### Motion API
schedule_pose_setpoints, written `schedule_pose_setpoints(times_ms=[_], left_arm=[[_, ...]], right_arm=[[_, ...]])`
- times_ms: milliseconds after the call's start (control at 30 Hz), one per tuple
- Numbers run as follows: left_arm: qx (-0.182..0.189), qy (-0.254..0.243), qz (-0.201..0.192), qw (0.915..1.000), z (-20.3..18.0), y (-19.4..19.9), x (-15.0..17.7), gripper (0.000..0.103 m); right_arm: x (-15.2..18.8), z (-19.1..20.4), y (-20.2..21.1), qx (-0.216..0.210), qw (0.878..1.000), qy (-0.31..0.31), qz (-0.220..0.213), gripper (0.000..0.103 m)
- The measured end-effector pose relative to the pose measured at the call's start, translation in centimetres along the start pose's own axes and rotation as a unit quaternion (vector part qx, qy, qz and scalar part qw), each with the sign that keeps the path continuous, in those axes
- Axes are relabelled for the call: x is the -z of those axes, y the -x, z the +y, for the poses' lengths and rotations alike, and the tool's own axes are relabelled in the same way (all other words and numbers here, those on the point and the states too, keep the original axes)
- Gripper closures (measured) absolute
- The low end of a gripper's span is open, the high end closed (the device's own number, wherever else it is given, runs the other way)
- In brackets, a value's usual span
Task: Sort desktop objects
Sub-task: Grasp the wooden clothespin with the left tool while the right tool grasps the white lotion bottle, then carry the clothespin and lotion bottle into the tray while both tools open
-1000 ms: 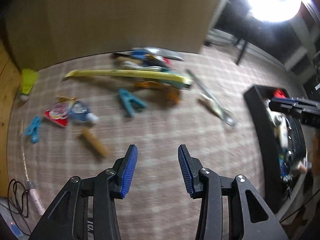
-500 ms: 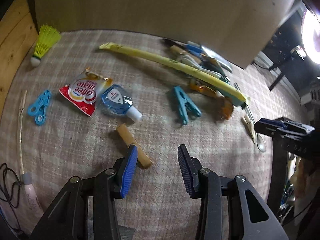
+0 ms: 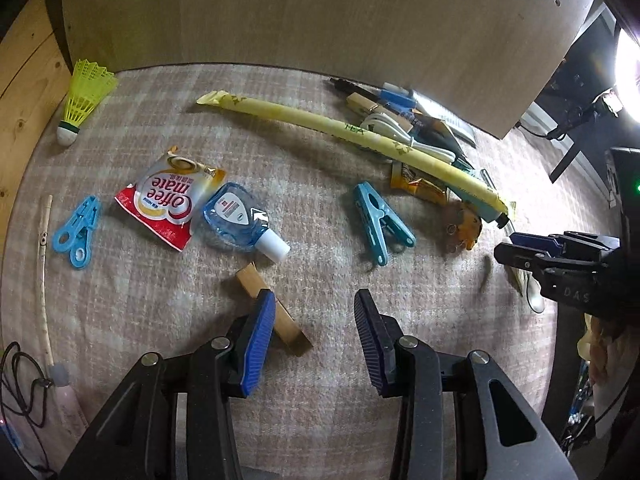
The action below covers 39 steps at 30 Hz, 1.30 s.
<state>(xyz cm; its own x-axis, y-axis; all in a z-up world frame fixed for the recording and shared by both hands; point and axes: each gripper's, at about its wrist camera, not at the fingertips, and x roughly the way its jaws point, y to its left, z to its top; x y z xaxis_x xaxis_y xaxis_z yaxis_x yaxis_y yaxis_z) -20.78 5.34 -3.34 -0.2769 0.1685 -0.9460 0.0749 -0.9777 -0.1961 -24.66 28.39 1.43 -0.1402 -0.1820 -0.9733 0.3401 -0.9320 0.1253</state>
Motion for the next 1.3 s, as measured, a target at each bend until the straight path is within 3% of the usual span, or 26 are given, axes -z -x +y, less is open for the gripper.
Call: schedule_pose_setpoints(times_ms=[300,400,467,767,933,967,1067,1167,1300], left_arm=[[-0.011,0.025,0.010,0.9996,1.7,-0.6,0.7,0.063],[-0.012,0.016,0.007,0.9998,1.7,-1.1,1.0,0.072],[-0.013,0.012,0.003,0.9998,1.7,-1.2,1.2,0.091],[0.008,-0.010,-0.015,0.9998,0.6,0.3,2.8,0.091],[0.036,-0.052,-0.031,0.9975,-2.8,2.7,4.2,0.091],[0.041,-0.061,-0.034,0.9967,-4.8,3.0,2.4,0.091],[0.064,-0.095,-0.039,0.9926,-9.9,3.8,2.3,0.091],[0.095,-0.134,-0.032,0.9859,-13.5,4.9,3.4,0.091],[0.128,-0.189,-0.022,0.9733,-18.9,5.9,5.1,0.091]], right_arm=[[1.6,0.4,0.1,0.020,1.000,0.017,0.002,0.073],[2.0,0.8,0.0,0.042,0.999,0.025,-0.001,0.080],[2.2,0.9,0.0,0.050,0.998,0.023,-0.005,0.083],[3.8,-0.2,1.4,0.003,0.999,-0.031,-0.025,0.085],[5.2,-1.0,4.1,-0.017,0.998,-0.047,-0.044,0.085],[5.6,-1.4,4.8,-0.018,0.997,-0.051,-0.050,0.085],[6.9,-2.9,7.1,-0.022,0.995,-0.069,-0.064,0.085],[6.6,-4.1,8.9,-0.008,0.993,-0.090,-0.078,0.085],[9.5,-8.3,12.0,0.019,0.987,-0.135,-0.090,0.085]])
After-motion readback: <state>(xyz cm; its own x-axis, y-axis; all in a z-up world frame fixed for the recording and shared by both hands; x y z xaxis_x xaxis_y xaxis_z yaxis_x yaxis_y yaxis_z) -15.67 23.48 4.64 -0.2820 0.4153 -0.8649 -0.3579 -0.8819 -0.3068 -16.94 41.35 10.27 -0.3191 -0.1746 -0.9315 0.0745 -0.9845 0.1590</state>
